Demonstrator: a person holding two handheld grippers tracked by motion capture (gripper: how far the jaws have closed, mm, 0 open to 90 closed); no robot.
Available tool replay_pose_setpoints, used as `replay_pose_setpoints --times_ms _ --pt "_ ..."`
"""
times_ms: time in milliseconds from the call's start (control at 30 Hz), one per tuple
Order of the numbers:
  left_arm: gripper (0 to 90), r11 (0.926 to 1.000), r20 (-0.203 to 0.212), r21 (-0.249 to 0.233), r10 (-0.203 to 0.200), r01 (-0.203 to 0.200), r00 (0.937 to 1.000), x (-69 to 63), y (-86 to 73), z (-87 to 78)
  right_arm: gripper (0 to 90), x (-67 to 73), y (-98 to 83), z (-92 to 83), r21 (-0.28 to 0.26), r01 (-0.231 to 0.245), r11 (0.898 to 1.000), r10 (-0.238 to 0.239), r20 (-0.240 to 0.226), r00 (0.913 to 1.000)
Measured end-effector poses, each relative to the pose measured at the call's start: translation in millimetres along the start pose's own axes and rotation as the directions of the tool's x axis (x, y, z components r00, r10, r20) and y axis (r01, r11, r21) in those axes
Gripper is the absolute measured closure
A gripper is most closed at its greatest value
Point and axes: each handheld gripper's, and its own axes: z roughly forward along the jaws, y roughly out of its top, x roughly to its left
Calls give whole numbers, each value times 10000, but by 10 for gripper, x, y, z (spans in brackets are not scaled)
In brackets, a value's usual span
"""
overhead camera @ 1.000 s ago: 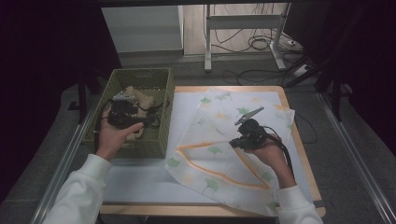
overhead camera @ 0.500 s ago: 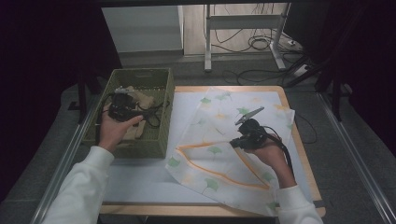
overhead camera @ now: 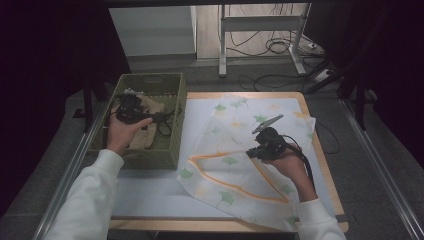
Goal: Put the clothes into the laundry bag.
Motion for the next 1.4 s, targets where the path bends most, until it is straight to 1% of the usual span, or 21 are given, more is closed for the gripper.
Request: replay_pose_setpoints --times_ms 133,267,367,400,467,533,700,767,833,933,1000,1100,1133,1200,1400 --pt "159 9998 -208 163 127 -124 9997 69 -5 46 872 2 0 2 11 1 10000 -1 4 10000" --pt "151 9999 -246 120 -116 119 9996 151 -2 86 872 -3 -1 4 3 -11 10000 11 0 10000" --pt "149 9997 -400 178 -157 164 9991 194 1 129 872 -4 -2 6 10 -21 10000 21 -6 10000" --pt "147 9996 -443 243 -110 120 9990 205 6 143 872 -3 -2 5 8 -19 10000 19 -8 10000" --pt "144 9996 -571 279 -25 41 9984 218 19 169 872 4 -1 1 -21 4 10000 -4 -79 10000" --pt "142 9996 -598 283 -13 30 9982 229 38 194 872 8 2 -4 -59 -3 10000 2 -138 9999" --pt "134 9995 -690 313 -8 30 9976 244 93 255 872 -6 -6 -1 -69 -63 10000 62 -105 9999" --pt "134 9996 -621 287 -56 74 9981 263 110 273 872 -10 -8 -5 -96 -69 9999 69 -84 9999" --pt "129 9994 -679 341 -22 46 9977 282 123 292 872 -13 -10 -8 -123 -59 9999 58 -108 9999" --pt "126 9988 -712 471 -91 125 9974 321 134 336 872 -15 -13 -15 -164 -43 9999 41 -135 9999" --pt "124 9980 -698 557 -254 293 9972 357 132 375 872 -17 -14 -16 -176 -48 9998 46 -139 9999" --pt "125 9942 -704 847 -596 655 9957 415 123 445 872 -19 -14 -17 -188 -33 9998 31 -128 9999" --pt "125 9936 -731 915 -590 656 9956 437 121 461 872 -21 -14 -17 -202 -40 9998 37 -128 9999" --pt "125 9918 -718 971 -759 827 9945 470 109 490 872 -27 -16 -17 -199 -31 9998 29 -108 9999" --pt "123 9868 -702 1259 -933 1016 9932 555 55 595 872 -34 -20 -17 -199 -57 9998 55 -99 9999"
